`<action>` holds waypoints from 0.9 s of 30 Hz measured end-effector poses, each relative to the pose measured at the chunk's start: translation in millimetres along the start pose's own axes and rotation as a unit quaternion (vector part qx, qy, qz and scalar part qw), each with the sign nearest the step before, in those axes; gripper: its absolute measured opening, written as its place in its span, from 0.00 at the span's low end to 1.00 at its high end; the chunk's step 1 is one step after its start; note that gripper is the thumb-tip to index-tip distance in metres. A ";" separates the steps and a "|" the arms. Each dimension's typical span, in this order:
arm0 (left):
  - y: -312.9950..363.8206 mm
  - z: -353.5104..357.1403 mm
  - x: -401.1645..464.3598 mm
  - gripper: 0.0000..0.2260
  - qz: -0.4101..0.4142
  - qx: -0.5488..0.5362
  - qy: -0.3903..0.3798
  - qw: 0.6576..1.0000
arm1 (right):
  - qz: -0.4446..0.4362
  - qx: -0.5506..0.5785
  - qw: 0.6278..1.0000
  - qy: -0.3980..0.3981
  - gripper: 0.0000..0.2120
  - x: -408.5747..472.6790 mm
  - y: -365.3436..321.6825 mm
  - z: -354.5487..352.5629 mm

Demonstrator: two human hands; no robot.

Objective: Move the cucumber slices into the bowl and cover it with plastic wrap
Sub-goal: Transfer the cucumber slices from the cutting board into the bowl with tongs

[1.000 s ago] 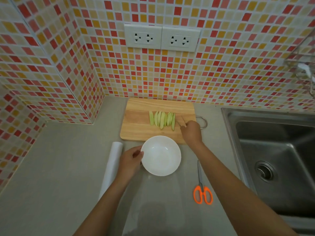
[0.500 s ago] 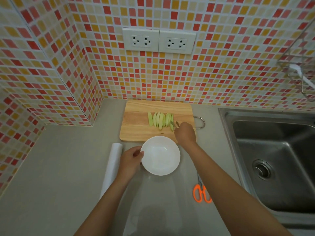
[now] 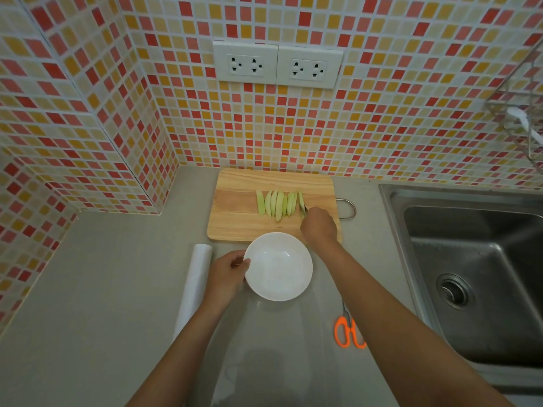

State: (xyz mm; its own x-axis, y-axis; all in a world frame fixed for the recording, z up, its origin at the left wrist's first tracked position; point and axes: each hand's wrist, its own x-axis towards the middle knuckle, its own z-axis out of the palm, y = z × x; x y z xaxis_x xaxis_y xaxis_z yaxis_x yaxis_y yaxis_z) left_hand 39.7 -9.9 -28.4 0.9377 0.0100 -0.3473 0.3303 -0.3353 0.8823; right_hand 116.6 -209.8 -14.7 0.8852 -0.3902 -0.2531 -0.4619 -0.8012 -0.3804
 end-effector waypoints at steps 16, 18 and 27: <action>4.5 -3.4 4.5 0.13 -0.007 -0.006 0.006 1.000 | -0.055 0.165 0.980 -0.102 0.18 -133.0 22.2 -8.1; 5.4 -3.1 4.4 0.13 -0.002 -0.004 0.002 1.000 | -0.045 0.137 0.982 -0.119 0.16 -138.2 25.9 1.4; 4.8 -2.1 5.9 0.13 0.004 0.010 0.001 1.000 | -0.059 0.123 0.988 -0.069 0.15 -123.5 16.5 -10.6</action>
State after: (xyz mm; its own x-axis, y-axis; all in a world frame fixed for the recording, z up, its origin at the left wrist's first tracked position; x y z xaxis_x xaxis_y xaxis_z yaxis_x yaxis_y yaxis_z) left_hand 47.0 -9.4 -25.6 0.9407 0.0091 -0.3390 0.3201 -0.3546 0.8785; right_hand 0.2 -179.6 19.8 0.9260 -0.2208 -0.3063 -0.3696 -0.6962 -0.6154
